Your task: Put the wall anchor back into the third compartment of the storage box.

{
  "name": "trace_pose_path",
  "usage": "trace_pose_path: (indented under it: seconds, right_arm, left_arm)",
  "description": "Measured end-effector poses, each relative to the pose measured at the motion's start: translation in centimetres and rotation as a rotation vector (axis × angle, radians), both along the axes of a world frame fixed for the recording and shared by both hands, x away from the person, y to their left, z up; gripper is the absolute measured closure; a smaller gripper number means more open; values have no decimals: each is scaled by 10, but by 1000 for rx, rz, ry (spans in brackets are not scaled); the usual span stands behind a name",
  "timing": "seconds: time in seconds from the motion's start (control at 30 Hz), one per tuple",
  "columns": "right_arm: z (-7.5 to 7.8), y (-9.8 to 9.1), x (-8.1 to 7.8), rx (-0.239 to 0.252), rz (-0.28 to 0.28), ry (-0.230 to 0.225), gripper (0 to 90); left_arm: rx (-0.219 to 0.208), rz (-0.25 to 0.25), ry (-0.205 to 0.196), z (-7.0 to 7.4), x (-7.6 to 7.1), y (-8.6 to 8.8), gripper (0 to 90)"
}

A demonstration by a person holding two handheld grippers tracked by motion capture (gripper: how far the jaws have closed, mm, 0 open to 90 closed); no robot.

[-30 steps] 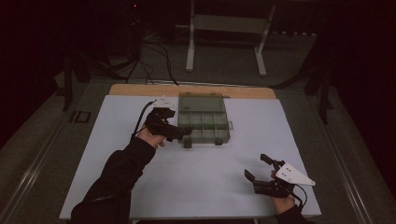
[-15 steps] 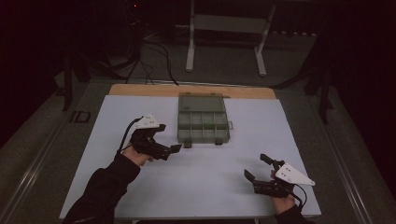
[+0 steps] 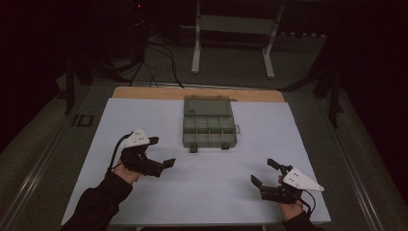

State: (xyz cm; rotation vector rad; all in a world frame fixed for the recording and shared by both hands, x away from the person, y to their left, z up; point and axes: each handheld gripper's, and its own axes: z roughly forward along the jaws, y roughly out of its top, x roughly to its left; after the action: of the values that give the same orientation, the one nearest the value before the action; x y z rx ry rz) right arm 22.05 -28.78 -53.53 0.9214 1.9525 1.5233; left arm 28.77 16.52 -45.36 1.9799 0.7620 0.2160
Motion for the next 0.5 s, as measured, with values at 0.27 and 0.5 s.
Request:
trace_pose_path:
  seconds: [0.27, 0.5]
  right_arm:
    - [1, 0, 0, 5, 0, -2, 132]
    - [0, 0, 0, 0, 2, -1, 133]
  left_arm:
    - [-19, -2, -13, -11, -16, 12, 0]
    - [-29, 8, -53, -18, -30, 18, 0]
